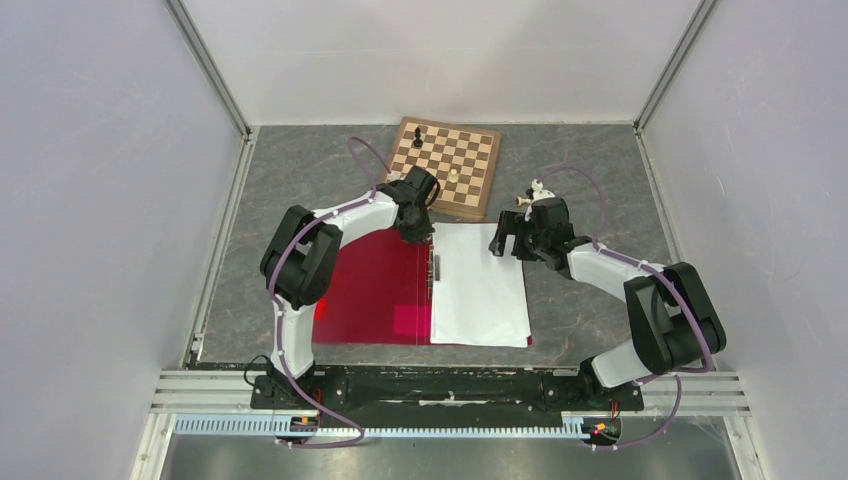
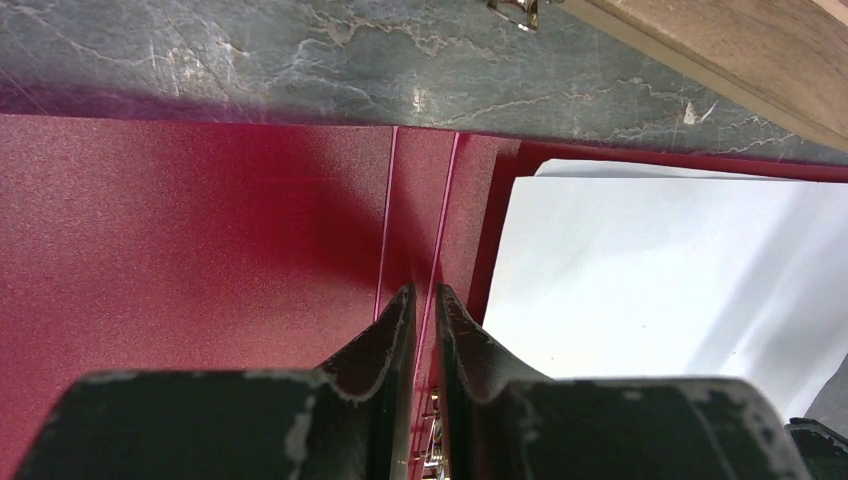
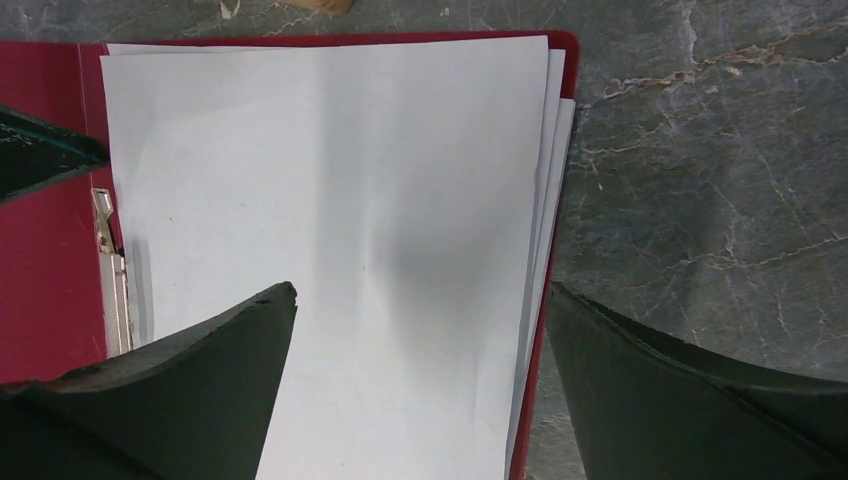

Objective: Put the files into the folder

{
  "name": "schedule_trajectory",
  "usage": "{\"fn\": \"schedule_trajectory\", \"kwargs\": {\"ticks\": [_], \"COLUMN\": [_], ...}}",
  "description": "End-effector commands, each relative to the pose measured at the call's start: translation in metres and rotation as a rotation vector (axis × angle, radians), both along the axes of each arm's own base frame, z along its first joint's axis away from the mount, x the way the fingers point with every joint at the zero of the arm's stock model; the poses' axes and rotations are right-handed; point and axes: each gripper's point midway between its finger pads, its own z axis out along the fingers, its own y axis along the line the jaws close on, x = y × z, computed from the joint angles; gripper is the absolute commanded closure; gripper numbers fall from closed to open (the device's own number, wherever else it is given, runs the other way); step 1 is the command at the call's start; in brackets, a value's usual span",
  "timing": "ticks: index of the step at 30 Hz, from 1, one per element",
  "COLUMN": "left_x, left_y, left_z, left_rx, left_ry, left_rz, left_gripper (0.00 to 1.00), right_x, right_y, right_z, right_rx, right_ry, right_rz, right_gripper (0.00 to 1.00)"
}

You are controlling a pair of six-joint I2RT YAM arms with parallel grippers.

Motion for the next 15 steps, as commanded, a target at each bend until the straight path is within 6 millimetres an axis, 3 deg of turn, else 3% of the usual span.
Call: {"fn": "schedule_trajectory", "kwargs": {"ticks": [1,15], "left_x": [0.006,0.005], "left_y": [-0.006,-0.008], "left_z": [0.015,0.006], "left_rx": [-0.023,-0.023], "left_ry": [-0.046,-0.027], "left_rz": [-0.032,-0.033], "left_gripper": [0.82,0.84], "right_x": [-0.001,-0.003], "right_y": [0.003,0.008], "right_z": [-0.003,-0.014], "right_rx": [0.012,0.018], "right_ry": [0.002,0.03], "right_rz": [0.003,0.017], "right_gripper": [0.02,0.02]}}
